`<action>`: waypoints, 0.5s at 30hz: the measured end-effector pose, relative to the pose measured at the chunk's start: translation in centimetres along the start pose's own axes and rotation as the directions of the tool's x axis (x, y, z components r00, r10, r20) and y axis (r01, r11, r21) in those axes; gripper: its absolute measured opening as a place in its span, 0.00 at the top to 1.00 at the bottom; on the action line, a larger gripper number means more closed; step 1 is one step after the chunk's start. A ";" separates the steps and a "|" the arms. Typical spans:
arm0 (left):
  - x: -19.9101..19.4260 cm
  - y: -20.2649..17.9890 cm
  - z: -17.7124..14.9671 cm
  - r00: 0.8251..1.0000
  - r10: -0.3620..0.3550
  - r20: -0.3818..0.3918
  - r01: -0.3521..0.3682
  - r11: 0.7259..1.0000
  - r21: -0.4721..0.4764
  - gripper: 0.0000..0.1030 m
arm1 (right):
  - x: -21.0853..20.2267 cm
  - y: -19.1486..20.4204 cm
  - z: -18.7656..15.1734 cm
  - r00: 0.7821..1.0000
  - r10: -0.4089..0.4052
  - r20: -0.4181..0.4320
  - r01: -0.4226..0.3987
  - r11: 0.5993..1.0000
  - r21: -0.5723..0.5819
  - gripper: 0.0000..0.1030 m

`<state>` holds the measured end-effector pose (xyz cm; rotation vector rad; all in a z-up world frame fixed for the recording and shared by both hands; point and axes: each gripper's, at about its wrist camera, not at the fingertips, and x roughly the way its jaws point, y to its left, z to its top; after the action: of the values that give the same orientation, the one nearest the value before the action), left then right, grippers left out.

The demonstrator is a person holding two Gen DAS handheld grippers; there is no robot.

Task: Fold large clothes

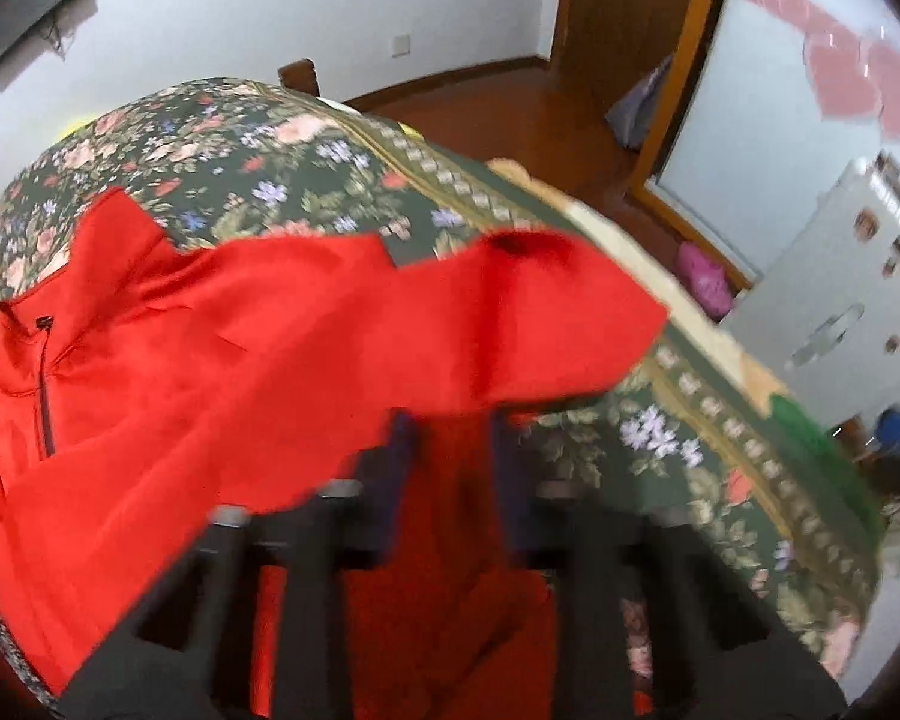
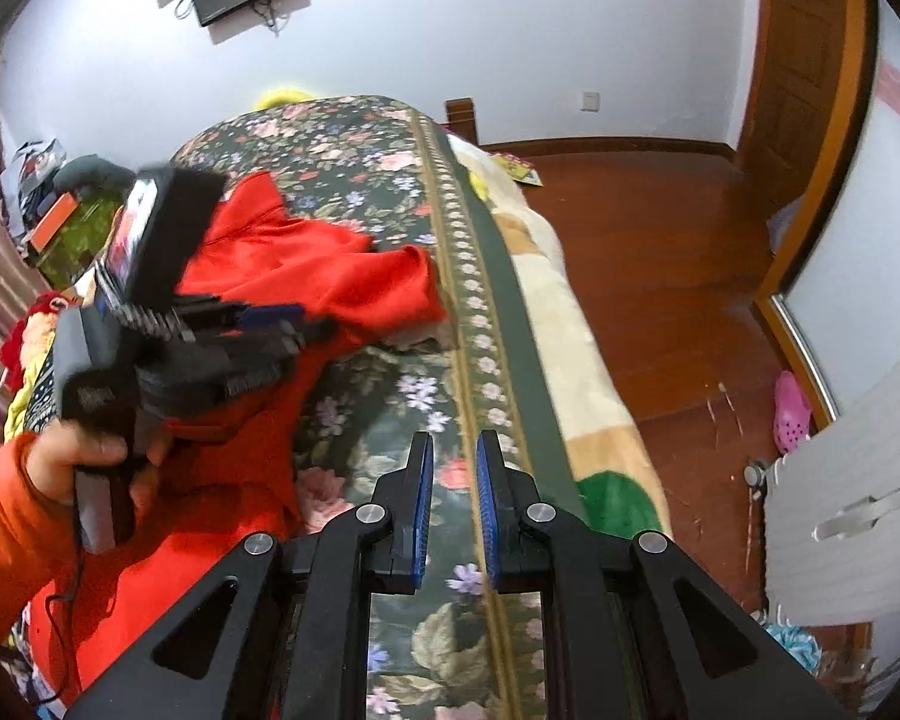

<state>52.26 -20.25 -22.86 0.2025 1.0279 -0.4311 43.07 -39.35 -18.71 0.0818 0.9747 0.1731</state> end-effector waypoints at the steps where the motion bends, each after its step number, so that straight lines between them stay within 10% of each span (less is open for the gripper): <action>1: -0.9 0.6 0.3 1.000 0.000 0.023 0.000 1.000 -0.013 0.89 | -0.1 0.4 0.1 1.000 -0.001 0.000 0.001 1.000 -0.008 0.90; 4: -5.3 2.4 1.5 0.986 0.044 0.162 -0.042 0.999 -0.018 0.97 | -0.2 1.8 0.4 1.000 0.004 0.001 -0.004 1.000 -0.030 0.90; 12: -19.3 10.8 5.2 0.866 0.184 0.464 -0.135 0.981 -0.137 0.99 | 0.5 6.6 2.0 1.000 0.021 0.007 -0.021 0.996 -0.091 0.90; 15: -20.8 13.4 5.1 0.884 0.126 0.450 -0.054 0.984 -0.170 0.99 | 1.0 8.0 2.6 1.000 0.011 0.014 -0.010 0.995 -0.096 0.90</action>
<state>52.90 -4.80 -2.84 0.0054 0.5756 -0.2924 44.86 -31.24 -16.91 -0.0001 0.9504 0.2282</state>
